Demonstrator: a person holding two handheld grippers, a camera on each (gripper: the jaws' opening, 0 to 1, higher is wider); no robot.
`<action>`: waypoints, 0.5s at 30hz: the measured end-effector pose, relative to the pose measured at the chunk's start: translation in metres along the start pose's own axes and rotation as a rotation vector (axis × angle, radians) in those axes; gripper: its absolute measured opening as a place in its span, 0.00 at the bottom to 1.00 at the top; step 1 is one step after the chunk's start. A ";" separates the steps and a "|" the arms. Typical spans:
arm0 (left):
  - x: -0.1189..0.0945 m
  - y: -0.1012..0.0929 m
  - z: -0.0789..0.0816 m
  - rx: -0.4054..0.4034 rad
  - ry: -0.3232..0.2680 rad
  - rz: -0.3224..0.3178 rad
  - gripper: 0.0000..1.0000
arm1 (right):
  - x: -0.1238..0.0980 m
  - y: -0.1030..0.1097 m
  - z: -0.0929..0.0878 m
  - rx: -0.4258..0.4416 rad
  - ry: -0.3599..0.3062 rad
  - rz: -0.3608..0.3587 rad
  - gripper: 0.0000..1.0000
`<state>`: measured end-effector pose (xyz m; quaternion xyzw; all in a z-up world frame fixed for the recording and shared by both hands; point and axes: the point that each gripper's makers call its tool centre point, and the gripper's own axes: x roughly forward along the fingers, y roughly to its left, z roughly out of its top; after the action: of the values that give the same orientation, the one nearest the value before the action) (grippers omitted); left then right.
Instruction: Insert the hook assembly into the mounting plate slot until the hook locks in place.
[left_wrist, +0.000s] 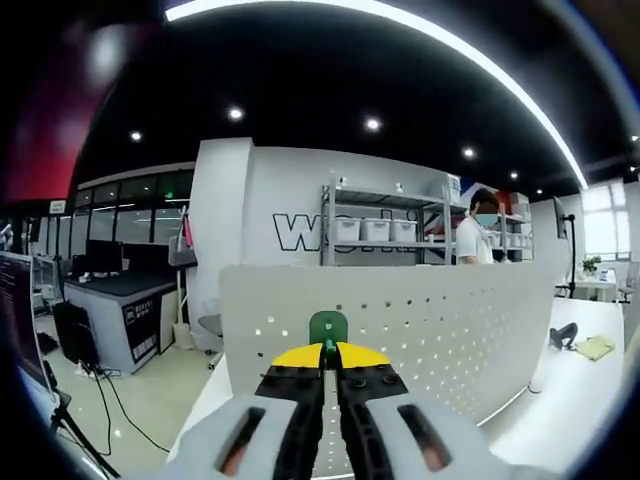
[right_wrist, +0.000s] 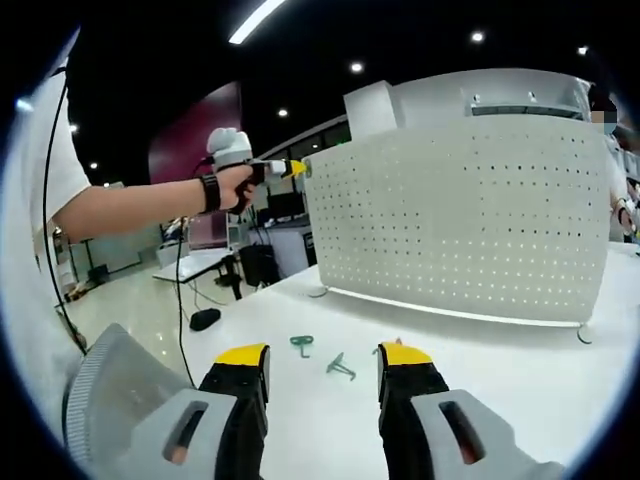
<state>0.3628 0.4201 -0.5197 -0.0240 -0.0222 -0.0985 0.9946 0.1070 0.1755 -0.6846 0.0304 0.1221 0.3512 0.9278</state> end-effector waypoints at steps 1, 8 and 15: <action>0.002 0.000 0.000 -0.001 0.001 0.000 0.03 | 0.000 0.000 0.000 0.000 0.000 0.001 0.44; 0.017 0.003 0.003 0.001 -0.002 0.013 0.03 | 0.000 0.002 0.000 -0.008 0.012 -0.001 0.44; 0.030 0.002 0.000 -0.002 0.000 0.014 0.03 | -0.003 -0.002 0.000 -0.004 0.019 -0.016 0.44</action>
<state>0.3925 0.4158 -0.5182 -0.0249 -0.0221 -0.0917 0.9952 0.1059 0.1724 -0.6847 0.0242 0.1303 0.3445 0.9294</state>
